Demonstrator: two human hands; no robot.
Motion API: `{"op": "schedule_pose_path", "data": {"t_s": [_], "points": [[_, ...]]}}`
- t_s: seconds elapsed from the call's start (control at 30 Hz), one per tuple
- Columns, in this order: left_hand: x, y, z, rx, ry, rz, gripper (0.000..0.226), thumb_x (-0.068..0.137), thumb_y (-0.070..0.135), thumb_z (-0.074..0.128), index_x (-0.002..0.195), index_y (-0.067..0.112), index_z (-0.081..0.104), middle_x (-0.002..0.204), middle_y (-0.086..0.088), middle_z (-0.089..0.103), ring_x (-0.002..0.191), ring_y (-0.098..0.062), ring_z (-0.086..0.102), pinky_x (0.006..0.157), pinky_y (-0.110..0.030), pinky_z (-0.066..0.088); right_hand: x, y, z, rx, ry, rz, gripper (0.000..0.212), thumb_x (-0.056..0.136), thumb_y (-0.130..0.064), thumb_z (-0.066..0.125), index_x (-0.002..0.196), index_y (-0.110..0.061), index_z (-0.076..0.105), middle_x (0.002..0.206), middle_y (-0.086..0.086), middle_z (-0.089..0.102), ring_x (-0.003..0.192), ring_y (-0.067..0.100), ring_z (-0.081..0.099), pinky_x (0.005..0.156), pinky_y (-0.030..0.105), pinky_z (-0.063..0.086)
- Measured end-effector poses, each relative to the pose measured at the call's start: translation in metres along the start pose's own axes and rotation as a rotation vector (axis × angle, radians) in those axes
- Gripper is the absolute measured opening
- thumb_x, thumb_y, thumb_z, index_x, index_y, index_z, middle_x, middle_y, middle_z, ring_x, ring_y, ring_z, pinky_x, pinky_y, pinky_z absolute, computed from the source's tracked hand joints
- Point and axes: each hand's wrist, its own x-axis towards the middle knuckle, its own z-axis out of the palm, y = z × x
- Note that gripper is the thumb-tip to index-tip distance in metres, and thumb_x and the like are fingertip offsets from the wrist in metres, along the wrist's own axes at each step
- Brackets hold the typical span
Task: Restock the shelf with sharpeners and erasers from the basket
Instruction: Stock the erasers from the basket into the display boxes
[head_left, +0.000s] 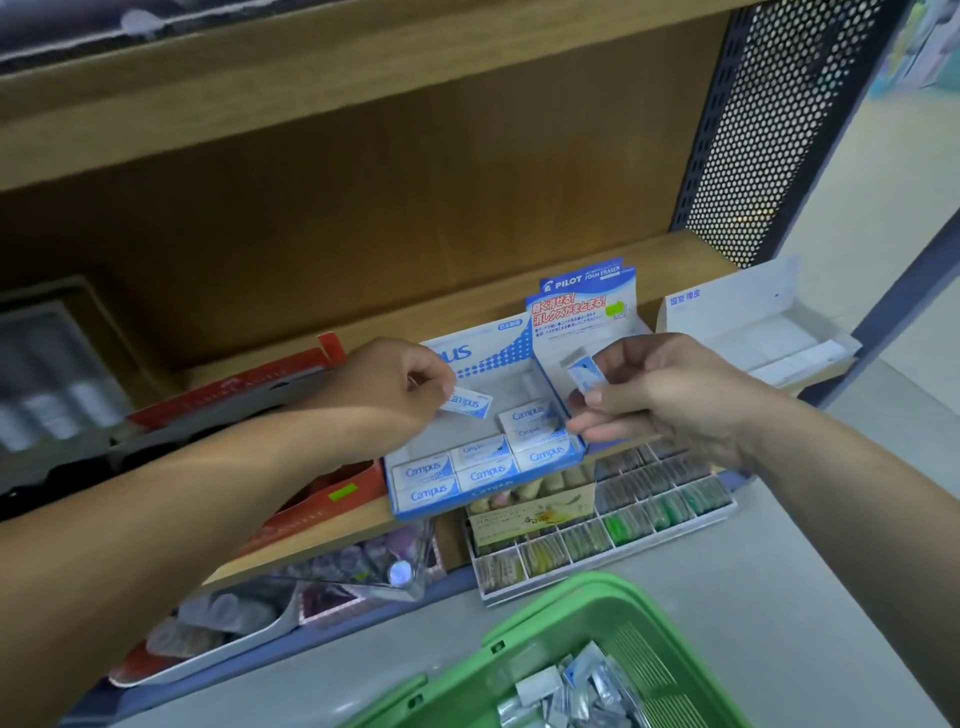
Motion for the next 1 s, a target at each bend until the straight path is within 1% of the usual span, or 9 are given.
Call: {"op": "schedule_pose_path", "data": {"t_s": [0.1, 0.17, 0.3, 0.4, 0.47, 0.67, 0.8, 0.9, 1.0], "points": [[0.007, -0.003, 0.005, 0.021, 0.023, 0.015, 0.013, 0.099, 0.028, 0.066, 0.098, 0.024, 0.078, 0.096, 0.015, 0.074, 0.092, -0.001, 0.067, 0.087, -0.028, 0.055, 0.003, 0.001, 0.002, -0.119, 0.041, -0.014, 0.018, 0.089, 0.007, 0.07, 0.104, 0.0, 0.064, 0.091, 0.02, 0.075, 0.075, 0.027, 0.075, 0.062, 0.029, 0.063], [0.01, -0.004, 0.009, 0.036, -0.003, -0.003, 0.013, 0.098, 0.025, 0.067, 0.093, 0.022, 0.079, 0.093, 0.013, 0.075, 0.091, -0.004, 0.069, 0.086, -0.029, 0.056, 0.004, 0.002, 0.004, -0.214, 0.058, -0.034, 0.013, 0.088, 0.004, 0.072, 0.097, -0.005, 0.069, 0.075, 0.009, 0.072, 0.062, 0.019, 0.066, 0.052, 0.024, 0.055], [0.017, -0.006, 0.017, 0.167, -0.082, -0.004, 0.018, 0.098, 0.019, 0.065, 0.087, 0.017, 0.079, 0.09, 0.01, 0.075, 0.091, -0.009, 0.068, 0.085, -0.031, 0.058, 0.006, 0.005, 0.006, -0.242, 0.059, -0.05, 0.011, 0.088, 0.005, 0.071, 0.097, -0.002, 0.07, 0.061, 0.001, 0.068, 0.051, 0.014, 0.058, 0.045, 0.023, 0.048], [0.022, -0.007, 0.019, 0.224, -0.149, -0.016, 0.017, 0.097, 0.02, 0.065, 0.087, 0.017, 0.079, 0.089, 0.008, 0.075, 0.089, -0.011, 0.069, 0.086, -0.035, 0.059, 0.009, 0.007, 0.006, -0.228, 0.033, -0.049, 0.013, 0.09, 0.008, 0.067, 0.097, -0.003, 0.071, 0.066, 0.003, 0.071, 0.06, 0.016, 0.067, 0.057, 0.026, 0.062], [0.022, -0.007, 0.02, 0.272, -0.219, -0.029, 0.016, 0.098, 0.022, 0.064, 0.09, 0.02, 0.078, 0.09, 0.012, 0.074, 0.093, -0.01, 0.068, 0.087, -0.032, 0.058, 0.01, 0.009, 0.007, -0.193, 0.032, -0.039, 0.018, 0.092, 0.012, 0.063, 0.098, -0.003, 0.071, 0.068, 0.001, 0.073, 0.066, 0.018, 0.071, 0.064, 0.029, 0.064], [0.018, -0.002, 0.024, 0.307, -0.247, -0.021, 0.019, 0.1, 0.023, 0.062, 0.113, 0.031, 0.074, 0.11, 0.012, 0.069, 0.105, -0.012, 0.064, 0.095, -0.03, 0.054, 0.01, 0.009, 0.009, -0.135, 0.046, -0.008, 0.025, 0.094, 0.018, 0.054, 0.102, -0.001, 0.068, 0.076, 0.011, 0.07, 0.068, 0.02, 0.074, 0.062, 0.028, 0.063], [0.016, -0.002, 0.024, 0.323, -0.215, 0.002, 0.02, 0.101, 0.021, 0.059, 0.112, 0.027, 0.074, 0.113, 0.009, 0.071, 0.107, -0.015, 0.065, 0.096, -0.033, 0.055, 0.01, 0.008, 0.008, -0.118, 0.029, 0.0, 0.025, 0.094, 0.017, 0.055, 0.112, 0.004, 0.066, 0.084, 0.017, 0.069, 0.072, 0.023, 0.074, 0.063, 0.028, 0.063], [0.017, 0.002, 0.022, 0.135, -0.107, 0.045, 0.027, 0.101, 0.021, 0.058, 0.126, 0.027, 0.068, 0.121, 0.009, 0.066, 0.104, -0.013, 0.068, 0.091, -0.03, 0.057, 0.01, 0.004, 0.01, -0.099, 0.019, -0.008, 0.025, 0.091, 0.017, 0.058, 0.108, 0.002, 0.069, 0.084, 0.016, 0.072, 0.075, 0.026, 0.075, 0.066, 0.03, 0.064], [0.015, 0.017, 0.018, -0.187, -0.087, 0.044, 0.032, 0.094, 0.024, 0.073, 0.125, 0.027, 0.066, 0.107, 0.01, 0.072, 0.092, -0.014, 0.073, 0.076, -0.029, 0.061, 0.008, -0.003, 0.021, -0.078, -0.021, -0.027, 0.023, 0.089, 0.016, 0.06, 0.1, 0.0, 0.073, 0.078, 0.017, 0.073, 0.073, 0.026, 0.074, 0.069, 0.03, 0.064]]}}
